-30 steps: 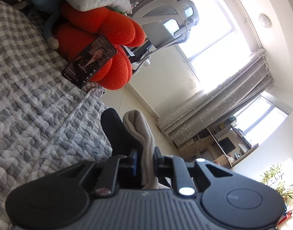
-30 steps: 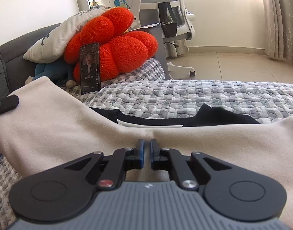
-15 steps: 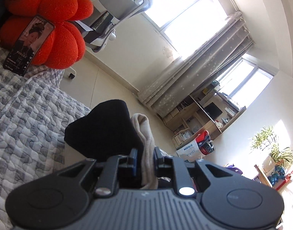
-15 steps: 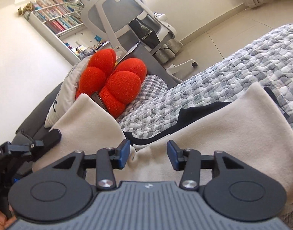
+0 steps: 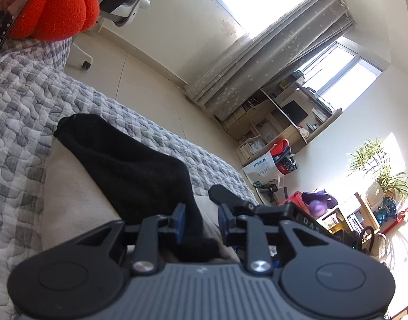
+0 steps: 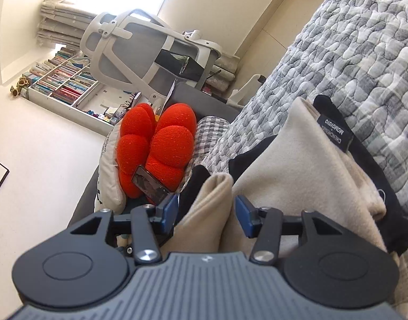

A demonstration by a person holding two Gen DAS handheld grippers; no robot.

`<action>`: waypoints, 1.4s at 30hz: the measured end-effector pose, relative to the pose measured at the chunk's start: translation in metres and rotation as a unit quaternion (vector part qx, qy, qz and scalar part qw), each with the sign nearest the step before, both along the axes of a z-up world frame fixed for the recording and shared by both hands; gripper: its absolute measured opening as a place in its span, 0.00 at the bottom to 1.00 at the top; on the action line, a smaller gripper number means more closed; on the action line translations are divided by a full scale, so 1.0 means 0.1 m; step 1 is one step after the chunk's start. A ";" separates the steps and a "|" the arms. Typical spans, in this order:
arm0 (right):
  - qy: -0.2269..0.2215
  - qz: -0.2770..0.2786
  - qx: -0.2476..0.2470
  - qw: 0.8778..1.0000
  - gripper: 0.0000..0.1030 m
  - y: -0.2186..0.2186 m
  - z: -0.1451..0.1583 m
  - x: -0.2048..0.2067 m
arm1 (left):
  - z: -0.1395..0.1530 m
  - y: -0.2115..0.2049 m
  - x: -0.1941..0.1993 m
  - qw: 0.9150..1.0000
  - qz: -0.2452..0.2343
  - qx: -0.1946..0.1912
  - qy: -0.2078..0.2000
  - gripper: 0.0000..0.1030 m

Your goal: Fold clothes

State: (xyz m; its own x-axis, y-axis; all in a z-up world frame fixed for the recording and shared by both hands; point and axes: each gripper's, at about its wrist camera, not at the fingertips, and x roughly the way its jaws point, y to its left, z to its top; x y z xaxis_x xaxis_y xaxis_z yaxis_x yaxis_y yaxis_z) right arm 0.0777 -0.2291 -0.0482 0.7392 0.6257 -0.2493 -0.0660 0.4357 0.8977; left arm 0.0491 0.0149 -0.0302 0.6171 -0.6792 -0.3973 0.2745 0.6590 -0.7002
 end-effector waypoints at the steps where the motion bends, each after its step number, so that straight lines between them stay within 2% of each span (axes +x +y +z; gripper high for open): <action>1: 0.000 0.000 0.009 1.000 0.55 -0.02 -0.01 0.00 | -0.02 0.02 -0.01 1.000 -0.004 -0.005 0.001 0.36; 6: -0.003 0.004 0.021 1.000 0.64 -0.04 0.01 -0.01 | 0.02 0.19 -0.14 0.999 -0.018 -0.039 -0.027 0.49; 9: -0.005 0.009 0.009 1.000 0.69 -0.01 0.05 -0.01 | 0.08 0.35 -0.26 0.997 0.006 -0.052 -0.048 0.51; 14: -0.002 0.023 -0.041 0.999 0.70 0.12 0.16 0.02 | 0.09 0.60 -0.32 0.995 0.076 -0.034 -0.057 0.51; 19: -0.010 0.037 -0.121 0.992 0.70 0.35 0.24 0.02 | 0.05 0.70 -0.30 0.992 0.114 -0.012 -0.046 0.51; 20: -0.014 0.041 -0.134 0.990 0.67 0.40 0.25 0.02 | 0.05 0.69 -0.29 0.992 0.118 -0.003 -0.046 0.51; 22: -0.021 0.052 -0.163 0.985 0.54 0.52 0.25 0.04 | 0.04 0.68 -0.29 0.991 0.126 0.019 -0.044 0.53; 24: -0.030 0.055 -0.193 0.979 0.22 0.60 0.27 0.04 | 0.04 0.67 -0.29 0.990 0.132 0.038 -0.044 0.53; 26: -0.039 0.053 -0.197 0.978 0.20 0.60 0.29 0.03 | 0.04 0.67 -0.30 0.988 0.138 0.051 -0.053 0.52; 28: -0.049 0.054 -0.180 0.981 0.19 0.53 0.34 0.00 | 0.05 0.66 -0.32 0.986 0.142 0.058 -0.062 0.51; 32: -0.062 0.040 -0.147 0.986 0.18 0.31 0.46 -0.05 | 0.06 0.63 -0.32 0.987 0.136 0.050 -0.074 0.51; 38: -0.065 0.017 -0.118 0.991 0.18 -0.09 0.52 -0.10 | 0.10 0.40 -0.32 0.989 0.090 0.060 -0.099 0.49; 42: -0.057 0.007 -0.099 0.993 0.18 -0.36 0.46 -0.13 | 0.11 0.19 -0.33 0.988 0.043 0.075 -0.125 0.43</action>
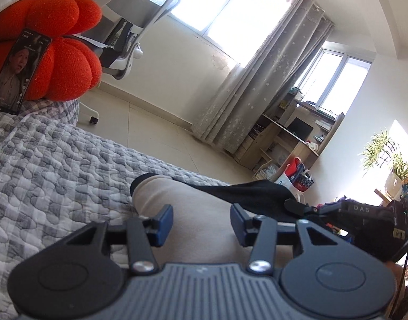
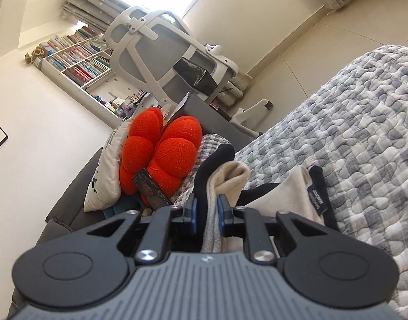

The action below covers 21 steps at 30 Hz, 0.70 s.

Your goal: Fold clothes

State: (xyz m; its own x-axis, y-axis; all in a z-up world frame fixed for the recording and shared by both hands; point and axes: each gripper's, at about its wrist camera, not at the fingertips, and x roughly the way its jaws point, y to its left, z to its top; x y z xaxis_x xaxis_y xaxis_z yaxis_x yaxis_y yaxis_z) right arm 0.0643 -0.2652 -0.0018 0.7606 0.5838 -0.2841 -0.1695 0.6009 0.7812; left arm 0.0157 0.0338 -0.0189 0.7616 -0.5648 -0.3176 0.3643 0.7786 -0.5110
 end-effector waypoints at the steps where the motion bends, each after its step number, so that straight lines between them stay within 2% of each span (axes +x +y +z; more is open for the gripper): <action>1: 0.003 -0.002 0.006 1.000 0.18 -0.06 -0.02 -0.01 | 0.00 -0.05 0.00 1.000 -0.012 0.006 -0.004 0.41; 7: 0.029 -0.012 0.015 0.999 0.18 -0.28 -0.21 0.02 | -0.02 -0.29 0.01 0.996 -0.057 0.066 -0.014 0.36; 10: 0.055 -0.014 -0.001 0.998 0.18 -0.30 -0.37 0.07 | -0.07 -0.36 0.03 0.992 -0.075 0.104 -0.007 0.35; 13: 0.063 -0.020 -0.002 0.998 0.18 -0.34 -0.49 0.05 | -0.09 -0.44 0.01 0.986 -0.081 0.143 -0.020 0.35; 17: 0.054 -0.021 -0.003 0.998 0.21 -0.35 -0.49 0.03 | -0.01 -0.41 -0.05 0.985 -0.073 0.152 -0.031 0.36; 20: 0.046 -0.021 -0.019 0.999 0.25 -0.36 -0.38 -0.01 | 0.09 -0.30 -0.13 0.985 -0.068 0.152 -0.037 0.51; 21: 0.041 -0.027 -0.031 0.998 0.32 -0.37 -0.33 -0.03 | 0.12 -0.27 -0.17 0.984 -0.070 0.157 -0.040 0.58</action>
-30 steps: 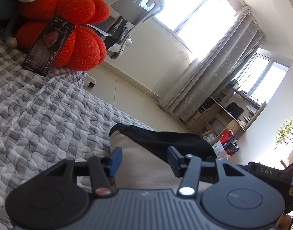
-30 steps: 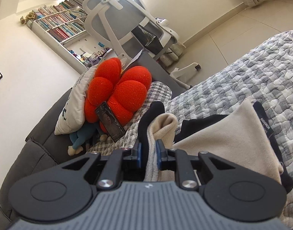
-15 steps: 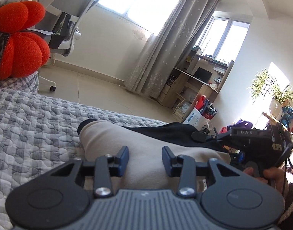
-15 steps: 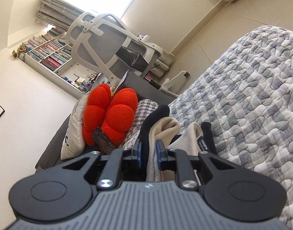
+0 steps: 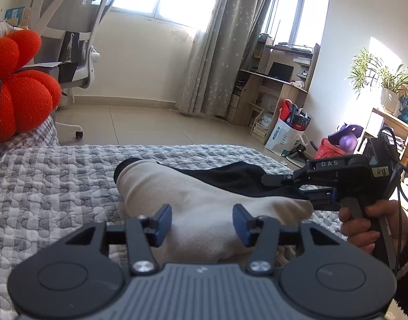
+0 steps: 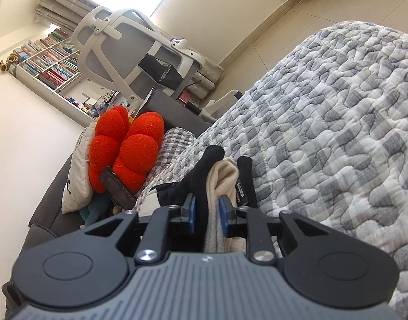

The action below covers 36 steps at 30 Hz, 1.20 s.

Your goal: Fold clothes

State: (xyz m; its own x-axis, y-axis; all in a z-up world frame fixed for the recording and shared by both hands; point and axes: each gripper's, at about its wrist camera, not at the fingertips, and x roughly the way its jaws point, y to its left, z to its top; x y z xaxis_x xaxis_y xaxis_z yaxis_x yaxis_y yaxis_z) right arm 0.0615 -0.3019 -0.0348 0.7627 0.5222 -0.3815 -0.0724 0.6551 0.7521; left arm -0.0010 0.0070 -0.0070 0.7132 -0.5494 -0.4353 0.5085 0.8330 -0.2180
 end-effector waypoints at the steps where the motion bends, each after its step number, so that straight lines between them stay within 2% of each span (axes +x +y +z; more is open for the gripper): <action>1: -0.005 -0.006 -0.014 1.000 0.37 -0.01 0.05 -0.03 | 0.01 0.03 -0.04 1.000 -0.007 0.012 -0.001 0.61; 2: -0.013 -0.012 -0.029 0.999 0.45 -0.01 0.10 -0.06 | 0.02 0.05 -0.09 1.000 -0.015 0.023 -0.001 0.61; 3: -0.021 -0.016 -0.044 0.999 0.47 -0.01 0.15 -0.09 | 0.03 0.07 -0.13 0.999 -0.022 0.036 -0.001 0.61; 8: -0.059 -0.018 -0.112 0.992 0.48 0.19 0.35 -0.22 | -0.07 -0.05 -0.21 0.993 -0.016 0.120 0.010 0.61; 13: -0.093 0.009 -0.172 0.981 0.48 0.50 0.46 -0.38 | -0.16 -0.33 -0.14 0.980 0.016 0.196 0.014 0.58; 16: -0.107 0.024 -0.220 0.969 0.50 0.62 0.48 -0.50 | -0.15 -0.37 -0.11 0.981 0.023 0.192 0.021 0.57; 20: -0.121 0.051 -0.287 0.949 0.61 0.71 0.43 -0.61 | -0.11 -0.33 -0.02 0.984 0.047 0.167 0.036 0.58; 23: -0.136 0.085 -0.343 0.925 0.64 0.83 0.37 -0.67 | -0.12 -0.33 0.04 0.985 0.060 0.152 0.052 0.57; 25: -0.153 0.107 -0.386 0.903 0.65 0.93 0.33 -0.70 | -0.12 -0.34 0.05 0.985 0.063 0.152 0.054 0.53; 29: -0.206 0.145 -0.491 0.834 0.67 1.14 0.23 -0.78 | -0.11 -0.39 0.00 0.985 0.065 0.153 0.054 0.43; 31: -0.237 0.161 -0.529 0.799 0.67 1.20 0.20 -0.82 | -0.11 -0.39 -0.01 0.984 0.065 0.156 0.053 0.40; 36: -0.271 0.210 -0.567 0.749 0.67 1.31 0.12 -0.77 | -0.10 -0.41 -0.01 0.983 0.067 0.161 0.049 0.35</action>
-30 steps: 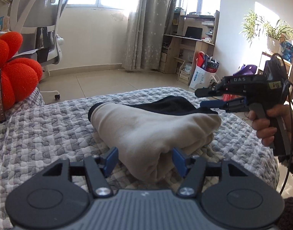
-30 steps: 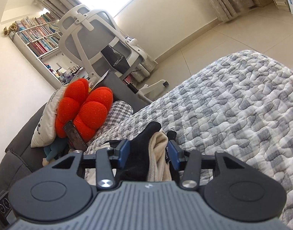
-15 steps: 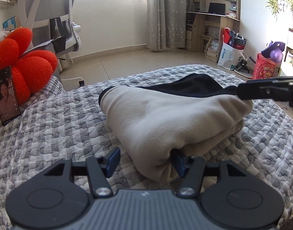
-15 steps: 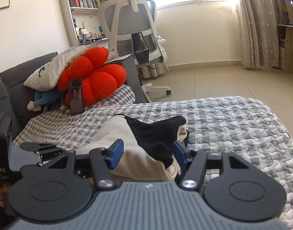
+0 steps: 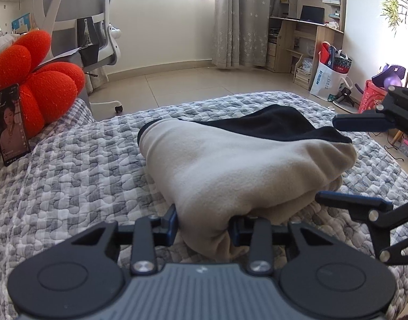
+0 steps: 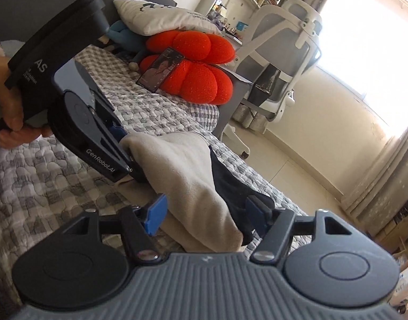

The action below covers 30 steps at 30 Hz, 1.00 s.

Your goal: Fold clothes

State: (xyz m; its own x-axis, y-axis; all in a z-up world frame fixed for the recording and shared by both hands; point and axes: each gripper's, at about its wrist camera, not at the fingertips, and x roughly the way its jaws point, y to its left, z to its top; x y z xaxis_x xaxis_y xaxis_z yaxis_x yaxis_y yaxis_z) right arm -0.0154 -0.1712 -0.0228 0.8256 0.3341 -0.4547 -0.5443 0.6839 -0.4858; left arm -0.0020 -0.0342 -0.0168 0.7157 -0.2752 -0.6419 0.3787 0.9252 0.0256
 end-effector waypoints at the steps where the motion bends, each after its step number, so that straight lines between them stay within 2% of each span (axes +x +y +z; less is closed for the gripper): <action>1: -0.001 0.006 -0.014 1.000 0.67 0.02 -0.03 0.03 | 0.00 0.00 0.00 1.000 0.000 0.001 -0.001 0.34; 2: -0.003 0.012 -0.027 1.000 0.58 0.05 -0.06 0.07 | 0.00 0.01 -0.01 1.000 -0.001 0.002 -0.002 0.34; 3: -0.002 0.017 -0.039 0.999 0.39 0.06 -0.10 0.11 | 0.00 0.01 -0.02 1.000 -0.003 0.004 -0.003 0.33; 4: 0.000 0.019 -0.040 0.999 0.32 0.04 -0.11 0.14 | -0.01 0.02 -0.02 1.000 -0.005 0.007 -0.005 0.32; 6: 0.001 0.021 -0.026 0.999 0.23 -0.03 -0.10 0.20 | -0.02 0.01 -0.05 1.000 -0.012 0.020 -0.008 0.30; 9: 0.003 0.020 -0.026 0.999 0.20 -0.08 -0.06 0.23 | -0.05 -0.02 -0.08 0.999 -0.027 0.045 -0.008 0.28; 14: 0.031 0.020 -0.030 0.999 0.21 -0.07 -0.19 0.17 | -0.07 -0.06 -0.12 0.996 -0.048 0.068 -0.017 0.29; 17: 0.032 0.011 -0.010 0.999 0.31 -0.09 -0.15 0.12 | -0.03 0.03 -0.17 0.996 -0.068 0.053 -0.020 0.32; 18: 0.034 0.008 0.003 0.999 0.41 -0.12 -0.13 0.10 | -0.02 0.10 -0.19 0.996 -0.074 0.042 -0.018 0.34; 21: 0.052 0.007 0.058 0.997 0.54 -0.23 -0.02 0.03 | 0.03 0.34 -0.25 0.996 -0.087 0.005 -0.020 0.40; 25: 0.071 0.000 0.141 0.988 0.55 -0.39 0.14 0.02 | 0.16 0.68 -0.27 0.995 -0.081 -0.053 -0.039 0.41; 30: 0.090 -0.034 0.255 0.962 0.55 -0.51 0.29 0.17 | 0.29 0.84 -0.09 0.985 -0.063 -0.156 -0.050 0.39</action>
